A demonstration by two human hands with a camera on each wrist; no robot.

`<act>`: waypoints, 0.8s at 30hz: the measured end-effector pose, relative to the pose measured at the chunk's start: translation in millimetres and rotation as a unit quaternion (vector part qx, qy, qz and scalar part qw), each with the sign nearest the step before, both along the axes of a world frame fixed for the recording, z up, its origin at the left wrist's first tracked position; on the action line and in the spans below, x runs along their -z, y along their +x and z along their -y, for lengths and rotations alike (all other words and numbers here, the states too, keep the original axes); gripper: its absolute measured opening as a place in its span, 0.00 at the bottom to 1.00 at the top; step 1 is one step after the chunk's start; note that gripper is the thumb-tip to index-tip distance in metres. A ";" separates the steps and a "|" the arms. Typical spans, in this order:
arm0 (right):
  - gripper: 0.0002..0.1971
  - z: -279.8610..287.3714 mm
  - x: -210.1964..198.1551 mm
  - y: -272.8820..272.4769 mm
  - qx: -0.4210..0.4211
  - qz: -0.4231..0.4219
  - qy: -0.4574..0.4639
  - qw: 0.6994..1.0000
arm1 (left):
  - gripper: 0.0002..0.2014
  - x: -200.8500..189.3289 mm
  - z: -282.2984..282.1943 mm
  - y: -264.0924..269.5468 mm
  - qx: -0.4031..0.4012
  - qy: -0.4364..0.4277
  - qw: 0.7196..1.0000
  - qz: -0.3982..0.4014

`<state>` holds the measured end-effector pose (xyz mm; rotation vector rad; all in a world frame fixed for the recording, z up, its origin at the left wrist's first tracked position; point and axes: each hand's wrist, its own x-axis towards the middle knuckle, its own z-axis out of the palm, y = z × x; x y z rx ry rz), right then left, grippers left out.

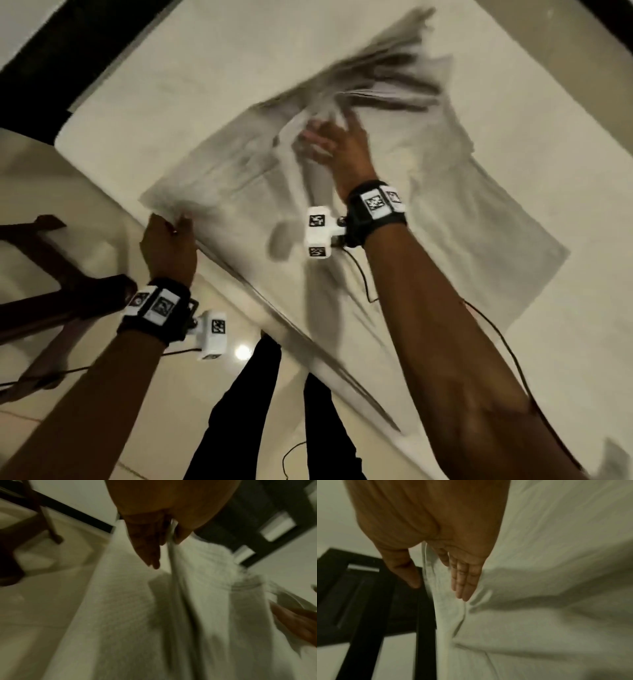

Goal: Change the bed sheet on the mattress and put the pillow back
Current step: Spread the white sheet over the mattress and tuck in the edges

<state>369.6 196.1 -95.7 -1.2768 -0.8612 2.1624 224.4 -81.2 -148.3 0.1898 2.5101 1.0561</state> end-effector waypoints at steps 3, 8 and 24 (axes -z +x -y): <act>0.27 39.1 35.1 -34.5 -0.116 0.152 0.093 0.977 | 0.16 24.2 31.2 -26.0 -0.057 -0.051 0.996 0.043; 0.14 127.3 92.6 27.1 -0.174 0.326 0.214 0.904 | 0.17 23.2 53.3 14.9 0.041 -0.072 0.996 0.041; 0.11 167.8 119.6 155.9 -0.254 0.395 0.147 0.871 | 0.37 54.5 -12.0 39.6 -0.147 -0.030 0.963 0.223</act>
